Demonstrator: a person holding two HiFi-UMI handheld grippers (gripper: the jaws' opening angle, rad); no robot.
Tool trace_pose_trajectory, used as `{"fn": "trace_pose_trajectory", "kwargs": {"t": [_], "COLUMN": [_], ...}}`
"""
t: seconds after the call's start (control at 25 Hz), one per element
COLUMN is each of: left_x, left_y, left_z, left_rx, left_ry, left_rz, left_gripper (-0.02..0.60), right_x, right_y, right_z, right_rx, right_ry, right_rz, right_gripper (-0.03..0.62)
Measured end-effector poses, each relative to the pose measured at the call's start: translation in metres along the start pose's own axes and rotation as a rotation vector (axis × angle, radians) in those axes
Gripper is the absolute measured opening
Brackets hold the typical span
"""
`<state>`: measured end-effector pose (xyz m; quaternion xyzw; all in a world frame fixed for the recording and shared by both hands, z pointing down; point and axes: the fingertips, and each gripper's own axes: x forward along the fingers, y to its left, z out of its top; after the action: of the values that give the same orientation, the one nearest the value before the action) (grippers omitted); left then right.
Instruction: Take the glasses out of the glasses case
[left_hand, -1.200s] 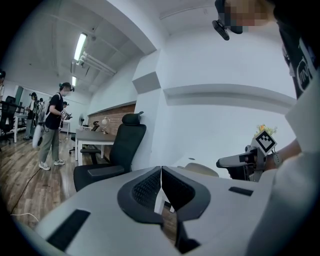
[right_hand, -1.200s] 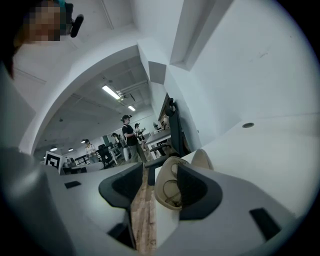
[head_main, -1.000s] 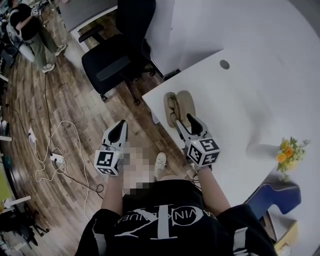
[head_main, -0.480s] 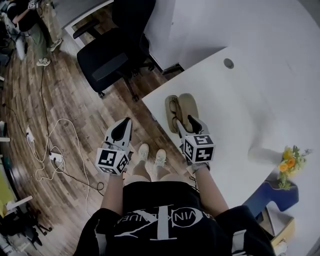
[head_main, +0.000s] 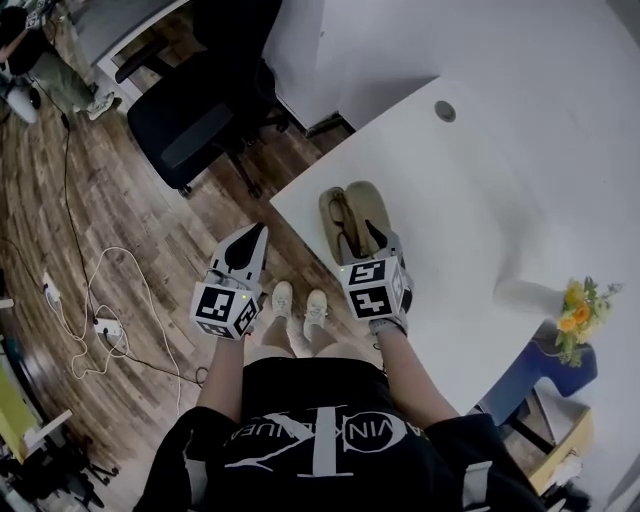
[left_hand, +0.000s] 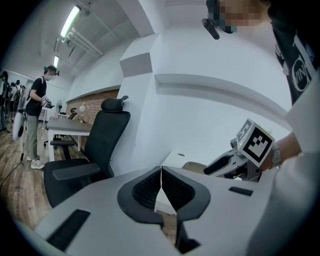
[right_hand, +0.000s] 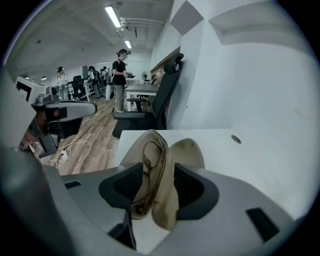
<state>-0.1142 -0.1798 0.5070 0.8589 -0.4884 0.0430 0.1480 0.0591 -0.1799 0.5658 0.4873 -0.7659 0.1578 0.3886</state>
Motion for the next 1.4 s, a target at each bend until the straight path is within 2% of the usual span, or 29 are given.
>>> {"fn": "trace_pose_trajectory", "kwargs": {"t": [0.36,0.56,0.72,0.88,1.16,1.4], "left_x": [0.022,0.031,0.033,0.034,0.026,0.019], "left_y": [-0.008,-0.011,-0.011,-0.005,0.015,0.024], "left_z": [-0.009,-0.008,-0.009,-0.009,-0.011,-0.014], "left_rx": [0.011,0.013,0.009,0.007,-0.011,-0.026], "left_ry": [0.036,0.039,0.042,0.044,0.04,0.036], "left_rz": [-0.071,-0.096,-0.103,-0.094,-0.044,-0.017], "left_gripper": [0.02,0.02,0.02,0.02,0.02,0.02], "right_x": [0.017,0.016,0.024,0.03,0.037,0.039], "right_y": [0.006,-0.005,-0.006,-0.007,-0.011,-0.009], "right_z": [0.005,0.005,0.0,-0.007,-0.014,-0.015], "right_rx": [-0.022,0.043,-0.049,-0.094,-0.074,-0.114], "right_ry": [0.076,0.069,0.143,0.207,0.274,0.31], "right_rz": [-0.002,-0.026,-0.044,-0.038,-0.011,0.008], "right_gripper": [0.187,0.138,0.138,0.137,0.135,0.088]}}
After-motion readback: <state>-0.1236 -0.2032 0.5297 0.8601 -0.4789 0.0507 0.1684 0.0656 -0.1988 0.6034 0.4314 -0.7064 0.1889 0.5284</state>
